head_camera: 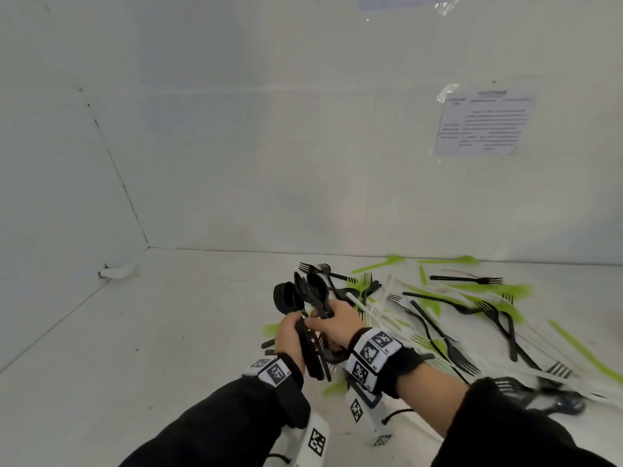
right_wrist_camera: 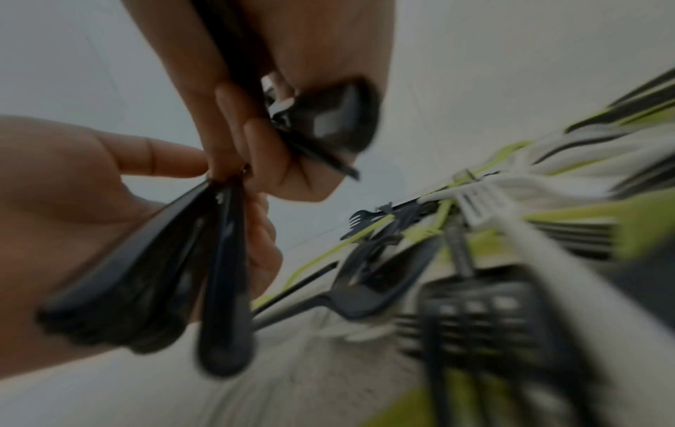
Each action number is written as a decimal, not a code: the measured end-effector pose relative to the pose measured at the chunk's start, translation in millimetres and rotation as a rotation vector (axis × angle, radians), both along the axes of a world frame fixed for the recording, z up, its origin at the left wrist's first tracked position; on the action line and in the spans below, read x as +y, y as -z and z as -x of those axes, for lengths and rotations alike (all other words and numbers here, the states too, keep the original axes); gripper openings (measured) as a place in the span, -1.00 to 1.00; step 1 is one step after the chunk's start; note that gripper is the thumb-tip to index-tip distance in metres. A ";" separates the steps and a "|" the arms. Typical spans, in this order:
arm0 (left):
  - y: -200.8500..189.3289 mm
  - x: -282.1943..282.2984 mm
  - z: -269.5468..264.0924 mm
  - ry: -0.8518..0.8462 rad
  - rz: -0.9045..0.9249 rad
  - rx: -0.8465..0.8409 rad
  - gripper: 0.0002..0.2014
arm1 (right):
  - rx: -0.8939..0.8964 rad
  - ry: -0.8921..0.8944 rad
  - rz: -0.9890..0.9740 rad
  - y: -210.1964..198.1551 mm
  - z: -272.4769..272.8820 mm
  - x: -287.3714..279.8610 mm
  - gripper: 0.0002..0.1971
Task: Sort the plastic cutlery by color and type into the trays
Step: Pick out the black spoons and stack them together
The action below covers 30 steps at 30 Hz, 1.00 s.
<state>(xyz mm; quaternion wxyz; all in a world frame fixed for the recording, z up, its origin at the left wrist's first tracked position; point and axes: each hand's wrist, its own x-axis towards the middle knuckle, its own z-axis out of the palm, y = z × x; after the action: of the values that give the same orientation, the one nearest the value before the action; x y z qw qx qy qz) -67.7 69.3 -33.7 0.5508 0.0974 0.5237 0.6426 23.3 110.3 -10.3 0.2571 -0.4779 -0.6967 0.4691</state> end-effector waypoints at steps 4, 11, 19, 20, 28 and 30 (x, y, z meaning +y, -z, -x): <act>2.2 -11.3 -39.7 0.038 -0.024 -0.030 -0.66 | 0.024 0.019 0.054 -3.4 -37.2 -12.9 -0.77; 19.0 -12.7 -89.0 0.036 0.022 0.020 -0.65 | -0.044 -0.001 0.134 -10.5 -85.3 -31.6 -0.88; 17.3 -24.6 -123.0 -0.021 0.011 0.027 -0.79 | 0.004 0.081 0.077 -1.2 -132.2 -48.6 -0.85; 15.0 -27.1 -127.9 -0.026 -0.004 0.028 -0.80 | -0.029 0.078 0.025 0.6 -136.9 -49.7 -0.88; 17.4 -38.2 -163.0 0.003 -0.084 0.124 -0.85 | -0.082 0.105 -0.074 3.3 -170.3 -60.0 -0.87; 19.3 -39.6 -169.1 -0.011 -0.088 0.133 -0.87 | -0.035 0.154 -0.095 3.9 -176.6 -60.4 -0.88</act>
<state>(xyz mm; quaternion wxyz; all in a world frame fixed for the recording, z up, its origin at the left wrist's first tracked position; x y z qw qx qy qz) 101.5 29.7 -53.1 0.5064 0.1614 0.5308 0.6602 199.9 49.9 -14.2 0.3028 -0.5254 -0.6837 0.4060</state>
